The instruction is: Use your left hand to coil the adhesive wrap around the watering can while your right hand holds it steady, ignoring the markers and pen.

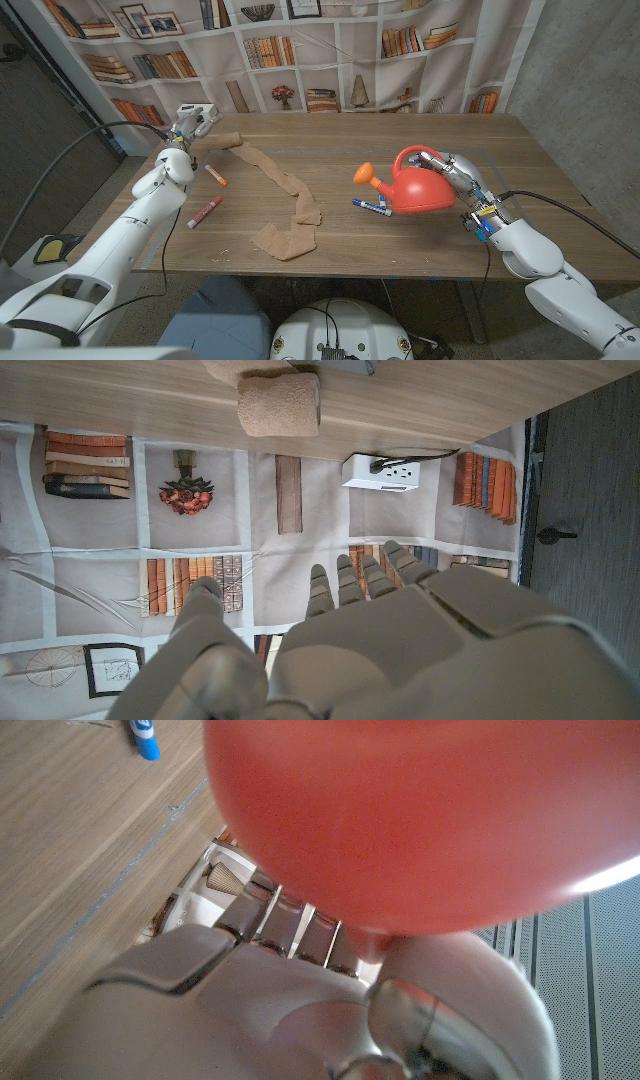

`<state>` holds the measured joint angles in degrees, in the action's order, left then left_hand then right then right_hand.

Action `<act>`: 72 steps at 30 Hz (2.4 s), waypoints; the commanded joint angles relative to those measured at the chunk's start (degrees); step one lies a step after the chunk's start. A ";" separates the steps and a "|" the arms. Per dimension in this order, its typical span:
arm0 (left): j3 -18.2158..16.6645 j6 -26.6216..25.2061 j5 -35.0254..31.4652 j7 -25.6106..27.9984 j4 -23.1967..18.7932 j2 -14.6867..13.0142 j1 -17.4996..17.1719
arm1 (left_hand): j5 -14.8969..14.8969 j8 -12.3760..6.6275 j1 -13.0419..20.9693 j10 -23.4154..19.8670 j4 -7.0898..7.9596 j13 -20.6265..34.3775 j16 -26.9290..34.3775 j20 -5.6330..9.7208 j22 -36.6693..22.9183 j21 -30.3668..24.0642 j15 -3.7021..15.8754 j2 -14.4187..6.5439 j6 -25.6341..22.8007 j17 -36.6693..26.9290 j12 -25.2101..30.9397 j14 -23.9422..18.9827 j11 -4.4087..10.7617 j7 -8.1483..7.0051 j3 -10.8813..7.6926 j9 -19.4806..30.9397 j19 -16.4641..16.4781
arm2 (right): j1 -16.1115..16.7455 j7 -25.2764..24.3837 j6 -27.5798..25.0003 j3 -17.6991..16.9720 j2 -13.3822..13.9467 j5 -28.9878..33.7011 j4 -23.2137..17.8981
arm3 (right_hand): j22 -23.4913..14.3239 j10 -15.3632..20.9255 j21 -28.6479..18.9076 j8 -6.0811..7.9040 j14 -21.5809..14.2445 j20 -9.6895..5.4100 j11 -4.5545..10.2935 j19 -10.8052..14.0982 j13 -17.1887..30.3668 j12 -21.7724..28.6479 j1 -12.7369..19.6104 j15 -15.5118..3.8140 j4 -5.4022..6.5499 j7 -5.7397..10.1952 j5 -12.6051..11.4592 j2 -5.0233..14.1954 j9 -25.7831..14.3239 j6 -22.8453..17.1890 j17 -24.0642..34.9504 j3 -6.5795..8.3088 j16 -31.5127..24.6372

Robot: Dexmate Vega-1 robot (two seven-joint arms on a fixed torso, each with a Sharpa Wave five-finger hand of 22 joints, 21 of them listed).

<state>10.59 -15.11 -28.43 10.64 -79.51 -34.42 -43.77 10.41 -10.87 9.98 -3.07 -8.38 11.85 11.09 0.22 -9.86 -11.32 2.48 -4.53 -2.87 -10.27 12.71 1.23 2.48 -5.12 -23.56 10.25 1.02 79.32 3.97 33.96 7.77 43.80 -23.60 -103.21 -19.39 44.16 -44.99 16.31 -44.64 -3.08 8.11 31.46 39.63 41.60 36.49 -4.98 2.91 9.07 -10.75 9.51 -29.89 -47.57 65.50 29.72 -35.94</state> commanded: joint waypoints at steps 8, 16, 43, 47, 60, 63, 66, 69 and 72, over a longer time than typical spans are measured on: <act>1.53 -0.95 -4.44 -0.86 3.38 0.08 1.67 | 0.29 -0.35 2.17 -0.23 -0.59 0.28 -0.23 -0.03 -0.11 -0.08 0.34 -1.00 -0.06 -0.03 0.25 -0.01 0.27 -0.49 -1.31 0.28 0.88 | 0.86 -1.88 -1.18 0.18 0.80 1.67 -2.13 | 0.31 0.38 -0.63 -0.25 -0.62 -3.08 0.02 -0.60 0.05 -0.07 -0.11 -7.79 -0.36 -0.04 -0.09 0.35 -0.24 -0.50 0.09 0.31 0.32; 3.07 -0.29 -6.70 -0.79 5.22 0.21 3.21 | 0.20 -0.29 2.93 -0.53 -0.94 0.29 -0.09 -0.22 -0.11 -0.12 0.37 -0.72 0.13 -0.01 0.38 -0.53 0.71 -0.42 -1.50 0.29 1.18 | 0.97 -2.64 -1.64 0.65 0.78 2.06 -2.60 | 0.61 0.43 -0.90 -0.35 -0.76 -3.07 -0.01 -0.79 0.07 -0.06 -0.19 -7.80 -0.46 -0.05 -0.08 0.32 -0.33 -0.59 0.19 0.32 0.46; 5.36 2.57 -11.18 -1.18 9.54 0.46 5.91 | -0.17 -1.51 10.31 -5.03 -1.93 0.76 0.51 -0.82 -0.09 -0.47 1.08 -0.83 -3.12 -0.01 2.04 -5.03 1.89 2.86 -4.12 0.52 4.40 | 0.29 -3.01 -2.75 1.36 1.04 2.11 -2.62 | 1.45 0.41 -1.74 -0.77 -1.04 -3.07 -0.01 -1.22 0.10 -0.13 -0.41 -7.78 -0.69 -0.07 -0.07 0.32 -0.45 -0.68 0.35 0.34 0.91; 5.66 2.50 -11.79 -1.41 9.83 0.47 6.20 | -0.36 -1.97 12.28 -6.89 -1.96 1.02 0.78 -0.49 -0.09 -0.33 1.70 -0.24 -4.81 -0.03 2.75 -6.80 2.76 2.80 -4.50 0.69 4.85 | 0.30 -3.03 -3.01 1.43 1.01 2.06 -2.66 | 1.57 0.44 -1.88 -0.81 -1.04 -3.06 0.05 -1.26 0.09 -0.14 -0.47 -7.77 -0.71 -0.13 -0.07 0.32 -0.50 -0.69 0.35 0.33 0.99; 7.54 2.07 -15.20 -2.15 10.71 0.71 7.61 | -0.30 -2.27 18.57 -9.92 -2.00 1.78 2.13 0.03 -0.49 -2.12 2.95 1.38 -7.38 -0.10 3.71 -14.82 2.58 2.34 -5.23 1.00 12.11 | 0.24 -3.21 -3.42 1.57 1.00 2.38 -2.81 | 2.02 0.49 -2.33 -0.97 -1.13 -3.05 -0.02 -1.50 0.11 -0.17 -0.62 -7.75 -0.78 -0.05 -0.06 0.31 -0.58 -0.85 0.48 0.31 1.19; 7.81 2.22 -15.77 -2.32 11.08 0.70 7.96 | -0.29 -2.46 19.14 -10.36 -2.00 1.85 2.11 0.09 -0.50 -2.04 2.97 1.53 -8.01 -0.11 3.85 -15.18 2.44 2.33 -5.25 1.03 12.17 | 0.25 -3.27 -3.42 1.60 0.98 2.48 -2.81 | 2.10 0.45 -2.41 -1.00 -1.16 -3.05 -0.04 -1.55 0.13 -0.19 -0.61 -7.79 -0.82 -0.01 -0.07 0.35 -0.60 -0.85 0.48 0.33 1.22; 8.09 2.59 -16.29 -2.70 11.34 0.55 8.31 | -0.30 -2.77 19.86 -11.01 -1.90 1.98 2.10 0.05 -0.53 -1.91 2.96 1.85 -9.08 -0.16 4.03 -15.73 3.17 2.07 -5.14 1.08 12.23 | 0.28 -3.31 -3.60 1.63 0.97 2.38 -2.93 | 2.21 0.45 -2.54 -1.04 -1.23 -3.04 -0.14 -1.58 0.15 -0.19 -0.61 -7.78 -0.91 -0.03 -0.06 0.32 -0.59 -0.92 0.49 0.29 1.22; 8.29 2.77 -16.73 -3.17 11.56 0.49 8.68 | -0.32 -2.91 20.08 -11.20 -1.83 2.03 2.08 0.03 -0.54 -1.85 2.93 1.97 -9.54 -0.18 4.09 -15.86 3.12 2.00 -5.06 1.10 12.21 | 0.20 -3.25 -3.59 1.74 0.98 2.47 -2.89 | 2.28 0.51 -2.62 -1.08 -1.24 -3.05 -0.12 -1.62 0.19 -0.16 -0.66 -7.77 -0.87 0.01 -0.06 0.38 -0.60 -0.89 0.47 0.30 1.29; 8.41 2.75 -17.06 -3.74 11.81 0.52 9.07 | -0.34 -2.96 20.44 -11.47 -1.67 2.13 2.18 0.19 -0.60 -2.05 3.00 2.12 -9.90 -0.27 4.13 -16.42 3.08 2.03 -4.88 1.14 12.92 | 0.10 -3.28 -3.77 1.83 0.91 2.43 -2.95 | 2.37 0.54 -2.73 -1.12 -1.26 -3.03 -0.15 -1.64 0.02 -0.27 -0.68 -7.76 -0.89 0.05 -0.06 0.40 -0.63 -0.89 0.49 0.30 1.32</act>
<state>18.12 -12.70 -43.80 8.31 -68.62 -33.86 -35.96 10.14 -13.57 29.37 -14.05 -10.35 13.73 12.94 0.44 -10.29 -13.16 5.53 -2.48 -12.29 -10.27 16.54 -14.35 5.45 -3.07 -28.54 11.08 13.14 79.60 0.77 30.55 9.36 44.79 -21.26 -106.02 -17.00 44.16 -47.33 15.25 -45.36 -2.66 8.11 30.03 39.65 41.37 35.58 -5.10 2.20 9.02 -10.52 9.35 -30.42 -48.15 65.80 29.80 -34.78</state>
